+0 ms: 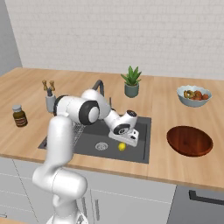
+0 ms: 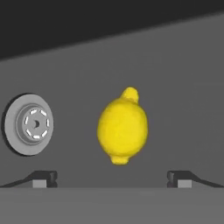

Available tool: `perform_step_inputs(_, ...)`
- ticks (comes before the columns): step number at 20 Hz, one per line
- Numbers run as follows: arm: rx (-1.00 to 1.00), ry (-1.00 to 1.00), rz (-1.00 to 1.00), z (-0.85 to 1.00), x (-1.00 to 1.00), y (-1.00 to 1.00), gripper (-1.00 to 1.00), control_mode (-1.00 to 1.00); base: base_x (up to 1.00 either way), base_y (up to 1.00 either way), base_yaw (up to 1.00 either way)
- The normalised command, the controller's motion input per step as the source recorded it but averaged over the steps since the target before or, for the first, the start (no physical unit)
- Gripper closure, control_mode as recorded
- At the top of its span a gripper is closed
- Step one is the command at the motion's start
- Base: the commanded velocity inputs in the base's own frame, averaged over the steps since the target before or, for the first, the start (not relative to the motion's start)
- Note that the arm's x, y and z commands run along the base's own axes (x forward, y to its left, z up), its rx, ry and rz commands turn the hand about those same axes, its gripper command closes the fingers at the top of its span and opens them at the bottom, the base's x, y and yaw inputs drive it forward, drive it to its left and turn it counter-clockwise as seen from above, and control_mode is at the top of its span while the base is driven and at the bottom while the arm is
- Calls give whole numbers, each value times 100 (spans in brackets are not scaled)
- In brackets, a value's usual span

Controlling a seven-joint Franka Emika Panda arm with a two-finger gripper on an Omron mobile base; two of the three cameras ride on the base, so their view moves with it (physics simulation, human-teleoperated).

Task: Pick the lemon from the sink and place it in the bowl. Then pick the bowl and place it in the microwave. Then close the microwave door and press the start button.

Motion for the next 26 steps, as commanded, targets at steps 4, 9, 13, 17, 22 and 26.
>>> perform_step_inputs(4,0,0,0,-31,24,0,-100,-100,0,0,0)
perform_step_inputs(9,0,0,-6,-16,28,5,-100,-100,0,0,0)
perform_step_inputs(13,0,0,-7,-26,15,1,-100,-100,0,0,0)
perform_step_inputs(17,0,1,-5,-37,-1,0,-100,-100,0,0,0)
perform_step_inputs(22,0,3,-6,-33,0,15,100,-100,0,0,0)
perform_step_inputs(26,0,0,-5,-4,-23,22,100,-100,0,0,0)
